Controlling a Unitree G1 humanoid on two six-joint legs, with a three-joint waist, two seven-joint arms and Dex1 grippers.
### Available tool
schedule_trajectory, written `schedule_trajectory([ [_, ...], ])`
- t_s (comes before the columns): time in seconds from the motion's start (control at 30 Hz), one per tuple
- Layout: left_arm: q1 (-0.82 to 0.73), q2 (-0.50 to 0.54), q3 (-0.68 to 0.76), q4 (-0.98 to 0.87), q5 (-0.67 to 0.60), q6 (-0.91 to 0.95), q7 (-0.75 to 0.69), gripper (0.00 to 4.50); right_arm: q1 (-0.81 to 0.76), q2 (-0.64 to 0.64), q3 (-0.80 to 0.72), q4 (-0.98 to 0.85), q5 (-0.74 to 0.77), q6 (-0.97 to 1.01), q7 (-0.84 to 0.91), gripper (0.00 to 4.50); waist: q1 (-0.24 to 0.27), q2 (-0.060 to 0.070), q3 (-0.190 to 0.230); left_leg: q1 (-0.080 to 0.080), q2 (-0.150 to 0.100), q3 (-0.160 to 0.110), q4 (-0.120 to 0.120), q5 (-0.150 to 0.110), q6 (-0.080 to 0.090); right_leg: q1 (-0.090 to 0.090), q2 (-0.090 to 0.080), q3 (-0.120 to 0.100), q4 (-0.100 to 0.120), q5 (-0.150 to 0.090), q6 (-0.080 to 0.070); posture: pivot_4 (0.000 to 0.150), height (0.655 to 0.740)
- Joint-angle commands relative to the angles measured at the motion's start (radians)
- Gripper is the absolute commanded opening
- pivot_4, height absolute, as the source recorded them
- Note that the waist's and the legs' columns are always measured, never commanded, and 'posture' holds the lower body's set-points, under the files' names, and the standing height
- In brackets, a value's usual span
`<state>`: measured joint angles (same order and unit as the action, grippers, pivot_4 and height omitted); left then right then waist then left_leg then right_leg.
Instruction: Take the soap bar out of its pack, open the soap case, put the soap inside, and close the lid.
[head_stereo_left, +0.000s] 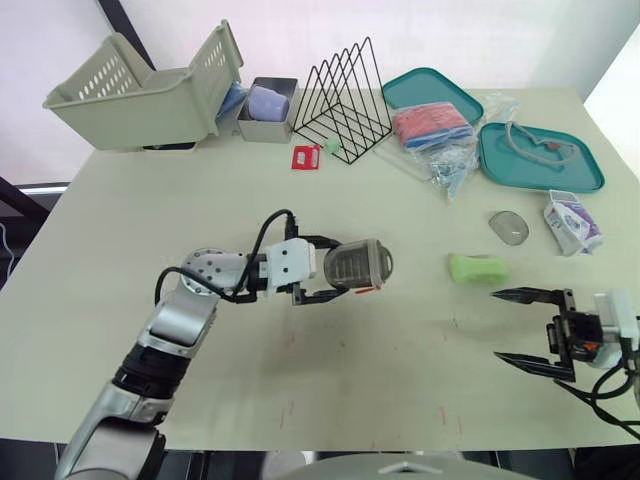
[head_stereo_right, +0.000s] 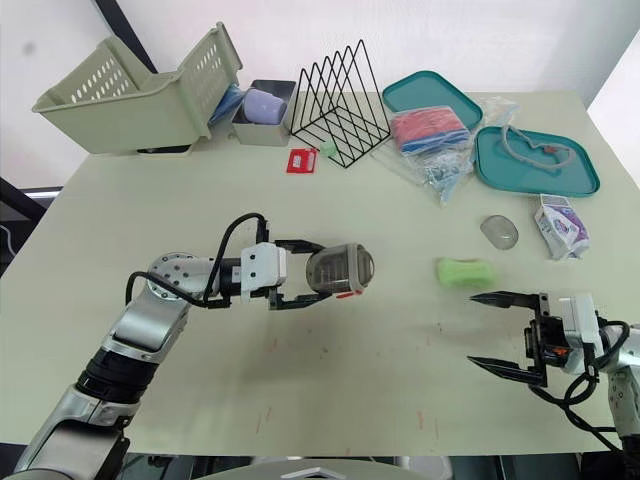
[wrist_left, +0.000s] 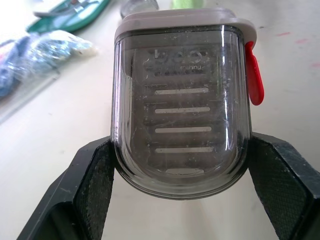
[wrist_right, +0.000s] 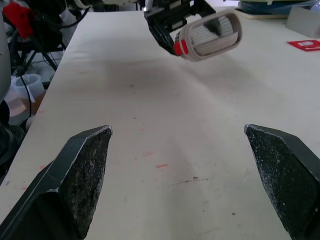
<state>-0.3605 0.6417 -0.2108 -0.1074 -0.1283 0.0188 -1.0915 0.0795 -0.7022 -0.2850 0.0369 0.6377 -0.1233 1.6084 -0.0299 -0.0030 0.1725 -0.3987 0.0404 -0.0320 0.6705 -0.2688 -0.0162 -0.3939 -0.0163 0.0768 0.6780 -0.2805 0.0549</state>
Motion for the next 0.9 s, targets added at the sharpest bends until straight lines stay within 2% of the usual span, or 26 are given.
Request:
schedule_trajectory([
  [0.03, -0.046, 0.015, -0.011, -0.017, -0.015, 0.064, -0.031, 3.44, -0.001, 0.001, -0.015, -0.031, 0.038, 0.014, -0.005, 4.44, 0.0, 0.0, 0.0, 0.0, 0.0, 0.0, 0.0, 0.0, 0.0, 0.0, 0.0, 0.0, 0.0, 0.0, 0.0, 0.15, 0.74],
  [0.4, -0.208, 0.03, -0.114, -0.084, 0.049, 0.302, -0.072, 3.44, -0.007, 0.011, 0.0, -0.01, 0.018, -0.003, -0.011, 4.44, 0.004, 0.0, 0.0, 0.0, 0.0, 0.0, 0.0, 0.0, 0.0, 0.0, 0.0, 0.0, 0.0, 0.0, 0.0, 0.15, 0.74],
  [0.73, -0.393, 0.063, -0.283, -0.084, 0.205, 0.495, -0.15, 3.44, -0.017, 0.023, 0.021, 0.016, -0.003, -0.014, -0.011, 4.44, 0.012, 0.0, 0.0, 0.0, 0.0, 0.0, 0.0, 0.0, 0.0, 0.0, 0.0, 0.0, 0.0, 0.0, 0.0, 0.15, 0.74],
  [0.9, -0.494, -0.008, -0.303, -0.073, 0.188, 0.624, -0.156, 3.44, -0.009, 0.024, 0.03, 0.018, -0.003, -0.018, 0.0, 4.44, 0.017, 0.0, 0.0, 0.0, 0.0, 0.0, 0.001, 0.0, 0.0, 0.0, 0.0, 0.0, 0.0, 0.0, 0.0, 0.15, 0.74],
])
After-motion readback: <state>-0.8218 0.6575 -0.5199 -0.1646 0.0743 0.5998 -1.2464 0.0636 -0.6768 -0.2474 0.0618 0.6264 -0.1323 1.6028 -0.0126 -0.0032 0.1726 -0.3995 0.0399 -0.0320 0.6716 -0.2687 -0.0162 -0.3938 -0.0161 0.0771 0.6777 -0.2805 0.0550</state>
